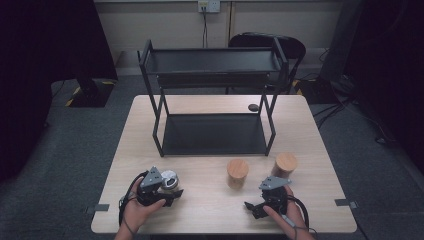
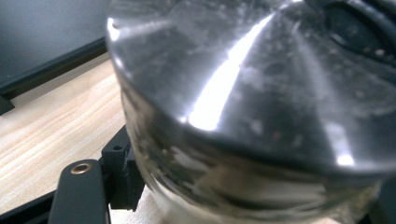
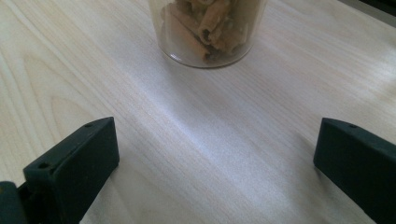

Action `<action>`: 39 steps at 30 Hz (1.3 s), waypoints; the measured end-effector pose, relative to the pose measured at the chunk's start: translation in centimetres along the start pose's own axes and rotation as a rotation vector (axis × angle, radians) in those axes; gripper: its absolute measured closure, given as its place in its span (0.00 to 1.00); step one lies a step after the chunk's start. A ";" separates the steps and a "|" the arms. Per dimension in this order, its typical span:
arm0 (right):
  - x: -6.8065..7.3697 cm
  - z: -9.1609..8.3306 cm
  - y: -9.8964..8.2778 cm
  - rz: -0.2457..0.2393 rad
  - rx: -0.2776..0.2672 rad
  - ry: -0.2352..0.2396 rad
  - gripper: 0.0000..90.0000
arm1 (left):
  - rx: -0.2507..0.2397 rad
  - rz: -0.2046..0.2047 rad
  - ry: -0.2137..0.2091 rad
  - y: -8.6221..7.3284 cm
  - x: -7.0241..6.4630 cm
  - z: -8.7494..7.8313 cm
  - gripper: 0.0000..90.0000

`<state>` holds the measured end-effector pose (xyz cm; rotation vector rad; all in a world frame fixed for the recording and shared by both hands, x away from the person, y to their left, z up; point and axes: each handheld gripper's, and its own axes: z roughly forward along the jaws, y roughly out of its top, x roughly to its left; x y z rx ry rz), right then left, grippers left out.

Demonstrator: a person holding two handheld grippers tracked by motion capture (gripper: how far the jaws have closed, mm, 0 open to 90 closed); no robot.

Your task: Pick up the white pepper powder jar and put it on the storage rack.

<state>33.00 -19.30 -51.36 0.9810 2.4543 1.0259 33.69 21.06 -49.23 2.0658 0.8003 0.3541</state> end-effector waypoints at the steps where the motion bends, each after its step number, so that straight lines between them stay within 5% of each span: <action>1: 0.0 0.0 0.0 0.000 0.000 0.000 0.00 | 0.000 0.001 0.003 0.0 -0.1 0.0 0.32; 11: 0.0 0.0 0.0 0.000 0.000 0.000 0.00 | 0.016 0.024 0.024 0.2 -0.2 -0.1 0.34; 39: 0.0 0.0 0.0 0.000 0.000 0.000 0.00 | -0.008 -0.002 -0.005 2.0 0.6 0.5 0.34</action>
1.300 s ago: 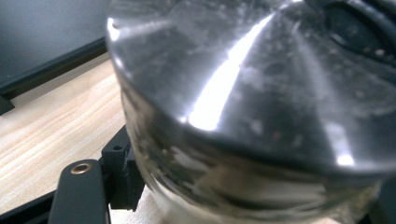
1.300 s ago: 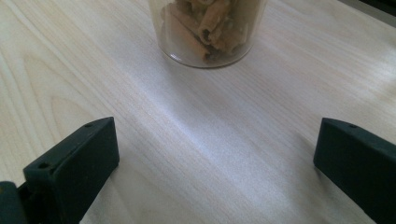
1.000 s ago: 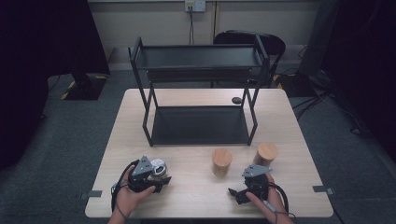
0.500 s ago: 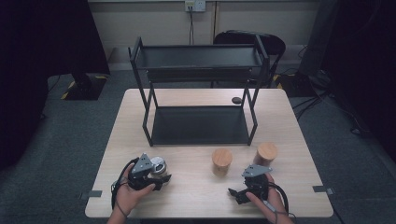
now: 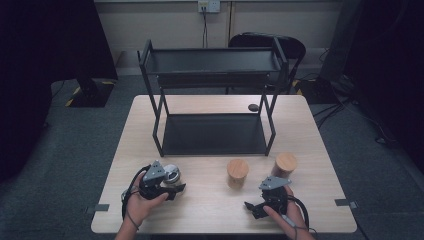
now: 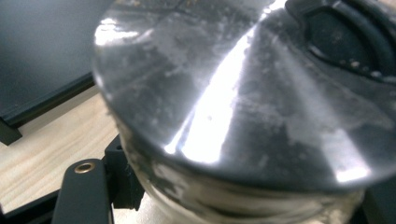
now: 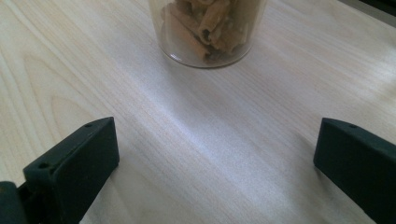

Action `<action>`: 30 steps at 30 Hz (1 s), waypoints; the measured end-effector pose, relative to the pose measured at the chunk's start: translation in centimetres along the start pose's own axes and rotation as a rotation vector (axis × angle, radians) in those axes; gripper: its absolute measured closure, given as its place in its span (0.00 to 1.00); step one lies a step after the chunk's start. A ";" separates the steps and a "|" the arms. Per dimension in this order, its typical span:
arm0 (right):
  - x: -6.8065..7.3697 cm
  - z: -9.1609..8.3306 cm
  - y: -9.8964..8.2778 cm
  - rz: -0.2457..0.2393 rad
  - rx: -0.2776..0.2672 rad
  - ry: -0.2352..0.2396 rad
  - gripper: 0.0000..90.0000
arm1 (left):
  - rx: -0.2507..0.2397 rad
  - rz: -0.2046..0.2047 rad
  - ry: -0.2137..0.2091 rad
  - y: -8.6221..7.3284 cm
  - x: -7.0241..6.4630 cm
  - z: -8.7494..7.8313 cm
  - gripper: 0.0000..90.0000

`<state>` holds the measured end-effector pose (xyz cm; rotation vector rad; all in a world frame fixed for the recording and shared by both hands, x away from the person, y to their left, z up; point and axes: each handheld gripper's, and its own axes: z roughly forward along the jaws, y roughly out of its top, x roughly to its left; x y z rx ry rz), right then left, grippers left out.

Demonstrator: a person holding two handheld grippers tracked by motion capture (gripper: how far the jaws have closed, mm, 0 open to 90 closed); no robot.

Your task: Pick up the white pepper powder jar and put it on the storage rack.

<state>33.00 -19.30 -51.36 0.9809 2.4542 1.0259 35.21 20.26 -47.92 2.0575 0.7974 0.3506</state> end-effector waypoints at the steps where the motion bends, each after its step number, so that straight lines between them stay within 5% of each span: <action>1: 0.0 0.0 0.0 0.000 0.000 0.000 0.00 | -0.002 -0.001 0.002 0.1 0.1 0.0 0.34; 30: 0.0 0.0 0.0 0.000 0.000 0.000 0.00 | -0.010 -0.018 0.008 1.8 1.1 1.6 0.34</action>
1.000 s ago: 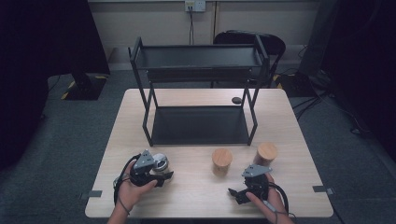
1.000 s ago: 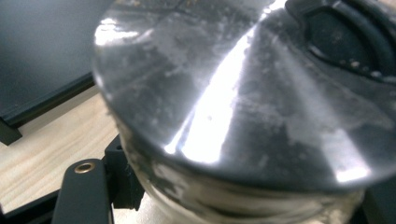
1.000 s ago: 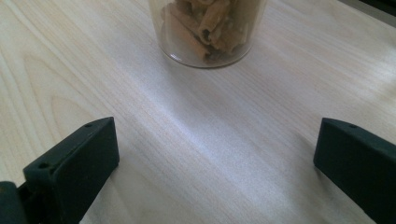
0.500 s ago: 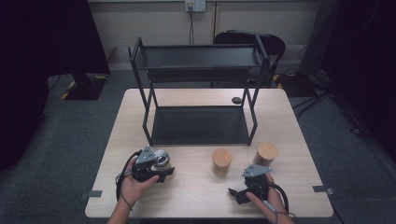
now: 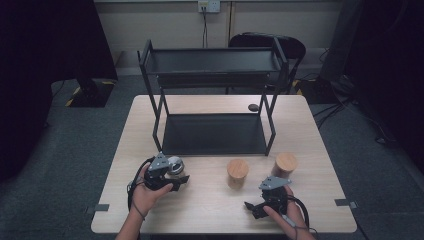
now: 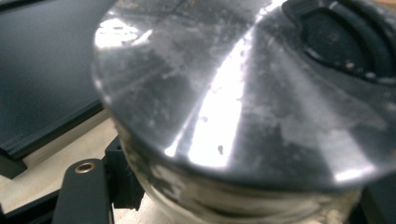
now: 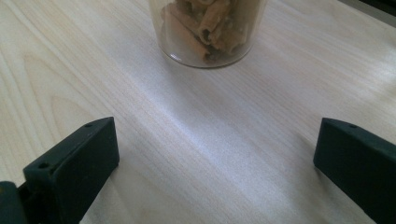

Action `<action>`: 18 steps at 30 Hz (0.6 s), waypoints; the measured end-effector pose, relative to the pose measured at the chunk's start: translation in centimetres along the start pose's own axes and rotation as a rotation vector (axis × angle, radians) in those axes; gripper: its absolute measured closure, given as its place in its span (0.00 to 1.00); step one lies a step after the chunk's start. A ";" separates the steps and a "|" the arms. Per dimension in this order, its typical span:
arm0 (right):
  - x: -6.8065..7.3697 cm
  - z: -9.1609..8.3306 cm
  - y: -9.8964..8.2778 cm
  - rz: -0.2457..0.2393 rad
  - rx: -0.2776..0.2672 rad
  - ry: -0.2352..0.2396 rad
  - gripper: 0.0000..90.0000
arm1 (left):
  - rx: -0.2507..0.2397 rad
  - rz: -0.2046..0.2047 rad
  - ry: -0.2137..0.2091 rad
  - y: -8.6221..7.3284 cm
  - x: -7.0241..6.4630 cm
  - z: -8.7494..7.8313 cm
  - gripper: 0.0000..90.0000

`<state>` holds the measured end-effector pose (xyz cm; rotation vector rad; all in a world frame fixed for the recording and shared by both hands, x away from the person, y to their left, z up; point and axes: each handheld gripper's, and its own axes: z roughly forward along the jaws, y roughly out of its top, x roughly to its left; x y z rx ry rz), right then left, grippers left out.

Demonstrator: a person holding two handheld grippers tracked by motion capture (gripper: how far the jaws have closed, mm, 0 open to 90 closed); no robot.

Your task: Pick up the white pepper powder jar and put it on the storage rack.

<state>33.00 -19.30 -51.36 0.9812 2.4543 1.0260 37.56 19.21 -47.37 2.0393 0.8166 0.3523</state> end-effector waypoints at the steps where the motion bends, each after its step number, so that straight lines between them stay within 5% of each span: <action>1: 0.0 0.0 0.0 0.000 0.000 0.000 0.00 | 0.002 0.002 0.002 0.1 0.0 0.0 0.34; 18: 0.0 0.0 0.0 0.000 0.000 0.000 0.00 | -0.014 -0.012 0.020 1.1 1.0 0.6 0.34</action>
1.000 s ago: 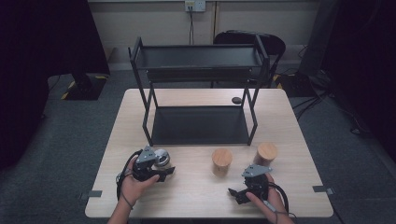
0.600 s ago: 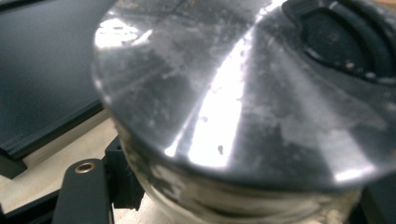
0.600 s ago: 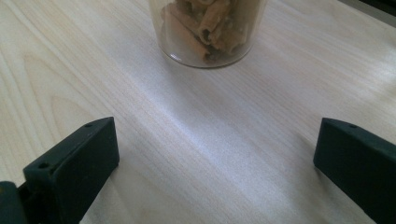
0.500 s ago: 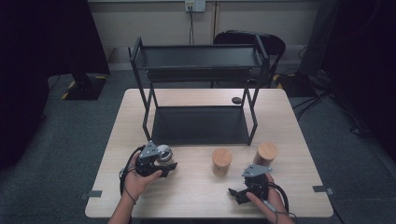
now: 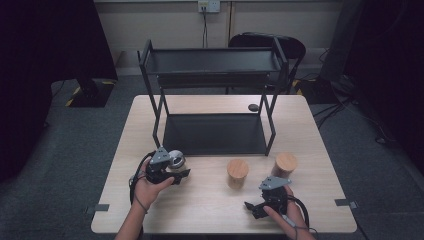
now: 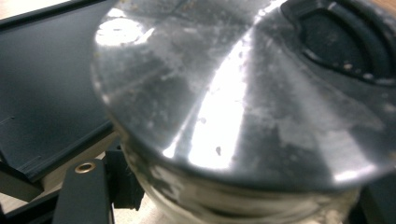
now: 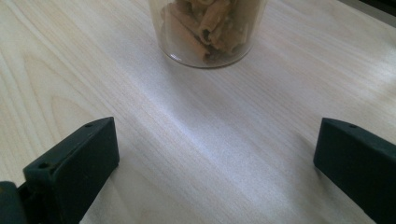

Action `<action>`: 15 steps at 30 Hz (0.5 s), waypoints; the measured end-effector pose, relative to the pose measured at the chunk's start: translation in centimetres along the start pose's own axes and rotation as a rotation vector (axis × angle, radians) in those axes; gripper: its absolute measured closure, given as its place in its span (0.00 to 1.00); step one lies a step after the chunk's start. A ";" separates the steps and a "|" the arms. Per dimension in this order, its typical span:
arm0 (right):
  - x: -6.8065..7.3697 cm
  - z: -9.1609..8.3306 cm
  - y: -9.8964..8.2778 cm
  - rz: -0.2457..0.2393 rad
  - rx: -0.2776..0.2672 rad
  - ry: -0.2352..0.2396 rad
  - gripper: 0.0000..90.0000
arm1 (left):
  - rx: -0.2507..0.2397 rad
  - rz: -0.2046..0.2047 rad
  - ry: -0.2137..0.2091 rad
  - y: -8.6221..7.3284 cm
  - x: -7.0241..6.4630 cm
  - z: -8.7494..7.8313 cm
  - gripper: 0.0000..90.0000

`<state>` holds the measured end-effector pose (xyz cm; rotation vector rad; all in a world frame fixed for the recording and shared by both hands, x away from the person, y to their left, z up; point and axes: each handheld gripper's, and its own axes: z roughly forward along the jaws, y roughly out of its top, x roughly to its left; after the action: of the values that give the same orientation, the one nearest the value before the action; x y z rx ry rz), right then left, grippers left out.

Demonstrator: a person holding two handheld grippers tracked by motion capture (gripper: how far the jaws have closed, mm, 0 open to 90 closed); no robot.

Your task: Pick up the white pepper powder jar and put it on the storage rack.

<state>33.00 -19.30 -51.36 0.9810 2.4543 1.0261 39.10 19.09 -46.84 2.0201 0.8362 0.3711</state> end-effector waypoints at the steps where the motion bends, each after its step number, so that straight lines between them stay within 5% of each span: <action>1: 0.0 0.0 0.0 0.000 0.000 0.000 0.00 | 0.002 0.002 0.002 0.0 0.1 0.0 0.34; 15: 0.0 0.0 0.0 0.000 0.000 0.000 0.00 | 0.000 -0.001 0.026 1.1 1.0 0.3 0.34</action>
<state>33.00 -19.30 -51.36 0.9810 2.4542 1.0261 40.46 19.21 -46.18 2.0184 0.8526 0.3977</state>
